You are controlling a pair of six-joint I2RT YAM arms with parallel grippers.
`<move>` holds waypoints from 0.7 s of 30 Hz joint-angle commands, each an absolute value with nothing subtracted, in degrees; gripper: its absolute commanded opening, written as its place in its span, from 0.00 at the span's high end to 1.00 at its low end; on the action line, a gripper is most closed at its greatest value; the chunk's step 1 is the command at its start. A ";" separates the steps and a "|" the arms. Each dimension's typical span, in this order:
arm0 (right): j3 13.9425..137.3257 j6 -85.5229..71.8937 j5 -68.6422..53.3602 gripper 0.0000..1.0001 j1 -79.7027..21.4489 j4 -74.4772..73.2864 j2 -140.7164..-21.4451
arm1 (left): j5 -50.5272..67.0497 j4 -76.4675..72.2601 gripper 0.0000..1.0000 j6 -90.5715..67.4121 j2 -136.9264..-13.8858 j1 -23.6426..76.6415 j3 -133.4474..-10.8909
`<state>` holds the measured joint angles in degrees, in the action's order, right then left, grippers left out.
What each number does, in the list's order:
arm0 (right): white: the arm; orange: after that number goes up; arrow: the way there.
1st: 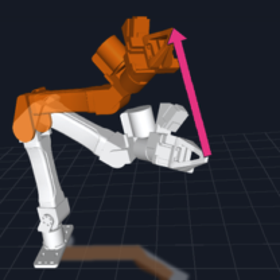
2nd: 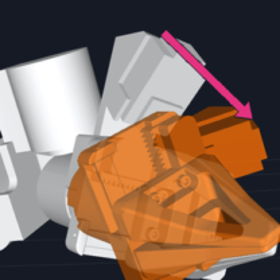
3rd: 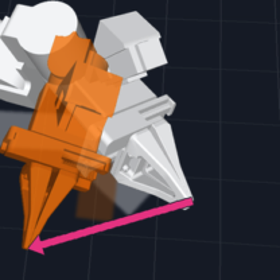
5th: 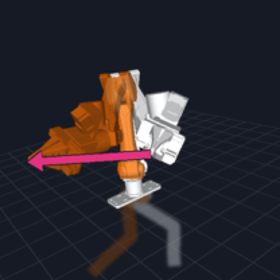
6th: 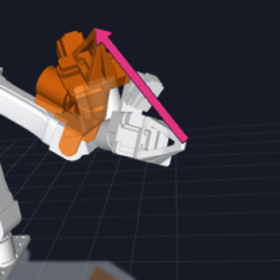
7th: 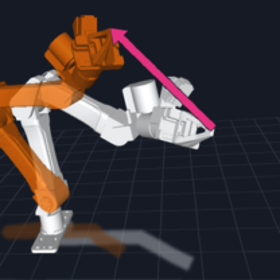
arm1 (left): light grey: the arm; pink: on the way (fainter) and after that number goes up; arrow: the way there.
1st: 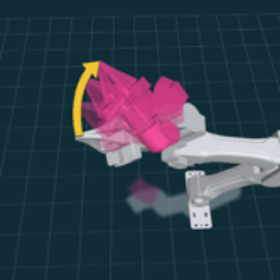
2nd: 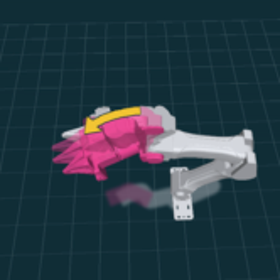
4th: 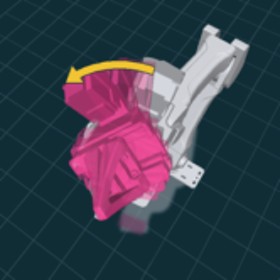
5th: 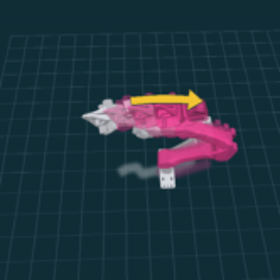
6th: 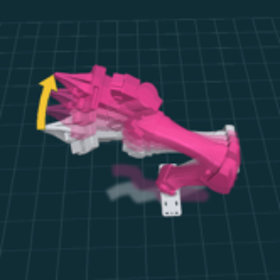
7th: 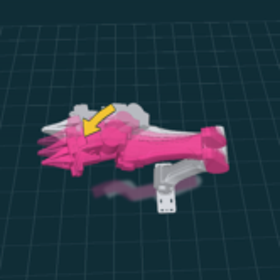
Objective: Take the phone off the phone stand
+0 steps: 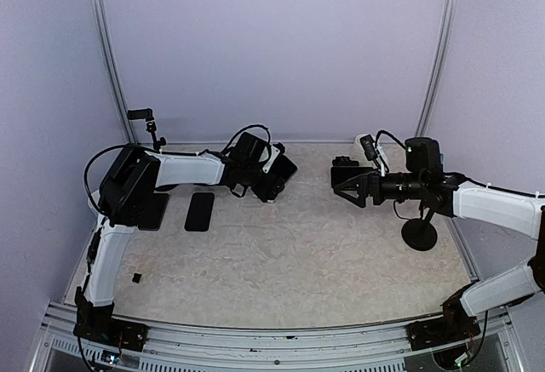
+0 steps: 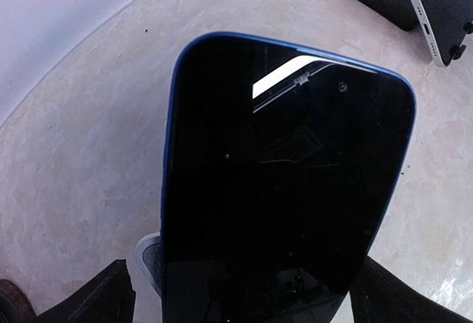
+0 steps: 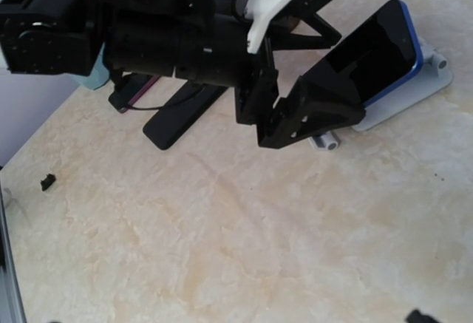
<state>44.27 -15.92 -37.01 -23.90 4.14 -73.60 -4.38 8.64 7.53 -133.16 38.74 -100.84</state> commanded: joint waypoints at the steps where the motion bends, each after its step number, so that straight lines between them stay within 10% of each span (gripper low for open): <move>1: 44.80 -15.20 -37.00 0.00 -24.43 4.20 -74.25 | -3.09 8.45 0.03 5.83 -134.29 37.53 -102.80; 21: 45.02 -15.08 -36.65 0.00 -24.43 3.62 -74.12 | -0.12 7.38 0.37 0.06 -132.16 35.86 -102.81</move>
